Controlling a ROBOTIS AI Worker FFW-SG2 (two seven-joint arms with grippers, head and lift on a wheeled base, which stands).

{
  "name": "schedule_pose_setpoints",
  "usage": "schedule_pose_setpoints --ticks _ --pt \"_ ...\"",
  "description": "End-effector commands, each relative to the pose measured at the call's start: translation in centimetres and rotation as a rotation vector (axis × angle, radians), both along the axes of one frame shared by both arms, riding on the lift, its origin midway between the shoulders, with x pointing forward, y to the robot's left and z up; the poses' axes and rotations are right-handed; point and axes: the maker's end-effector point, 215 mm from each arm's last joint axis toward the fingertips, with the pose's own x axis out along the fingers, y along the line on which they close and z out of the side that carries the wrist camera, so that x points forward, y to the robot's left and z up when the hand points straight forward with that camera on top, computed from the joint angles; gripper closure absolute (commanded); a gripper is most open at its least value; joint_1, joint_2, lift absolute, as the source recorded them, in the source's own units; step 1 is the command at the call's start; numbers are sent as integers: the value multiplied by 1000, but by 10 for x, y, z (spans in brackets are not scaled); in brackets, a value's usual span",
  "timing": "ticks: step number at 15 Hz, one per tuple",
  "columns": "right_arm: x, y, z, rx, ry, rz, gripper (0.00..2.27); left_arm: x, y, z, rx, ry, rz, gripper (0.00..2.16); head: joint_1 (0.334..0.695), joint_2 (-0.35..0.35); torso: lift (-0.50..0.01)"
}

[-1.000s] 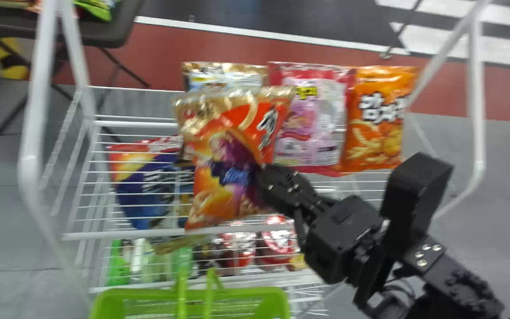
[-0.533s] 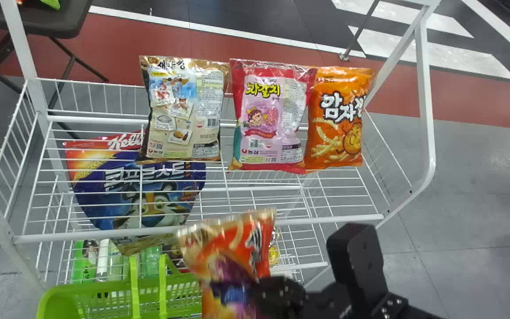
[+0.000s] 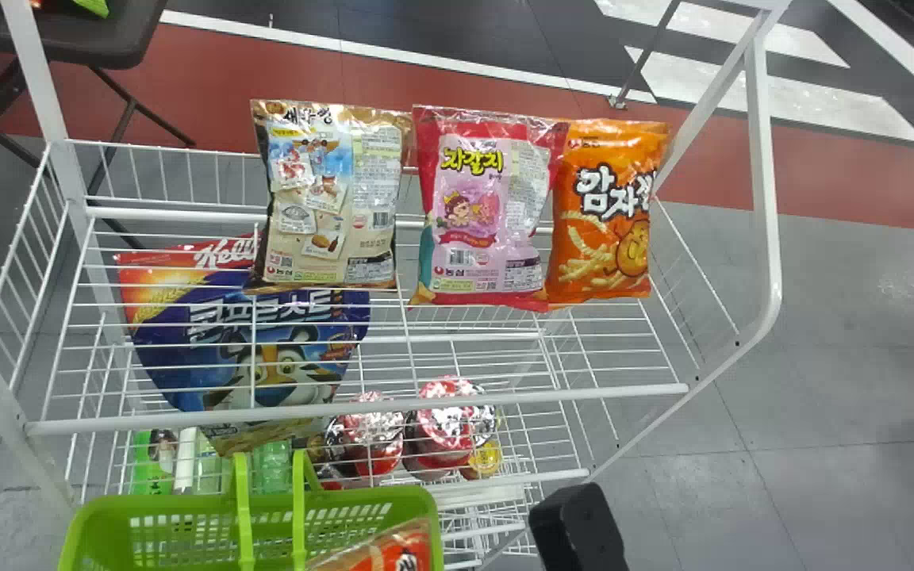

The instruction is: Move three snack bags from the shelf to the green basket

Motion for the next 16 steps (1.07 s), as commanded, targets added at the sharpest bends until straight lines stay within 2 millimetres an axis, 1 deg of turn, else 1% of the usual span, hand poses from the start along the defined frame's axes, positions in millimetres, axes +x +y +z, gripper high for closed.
schedule_pose_setpoints --ticks 1,3,5,6,8,11,14,15,16 --pt "6 7 -7 27 3 -8 1723 0 0 0 2 0 -2 1548 695 -350 -48" --pt "7 6 -9 23 6 -10 -1 0 0 -1 3 0 -1 1548 695 -350 -48" --pt "9 -1 -5 12 2 -20 -1 0 1 0 3 0 0 1548 695 -350 -48" --pt "11 -4 -2 8 -5 -24 43 0 1 -1 3 3 -1 1548 695 -350 -48" --pt "16 -7 3 4 -24 -33 56 -1 1 -1 3 3 -2 1548 695 -350 -48" --pt "38 -4 19 22 -109 -36 63 -1 2 0 5 2 -3 1548 695 -350 -48" --pt "69 1 47 57 -244 -42 63 -2 0 2 3 2 -5 1548 695 -350 -48" --pt "88 2 62 79 -322 -54 63 -4 -1 1 7 5 -8 1548 695 -350 -48" --pt "111 3 84 111 -427 -69 66 -5 -1 0 9 7 -9 1548 695 -350 -48"
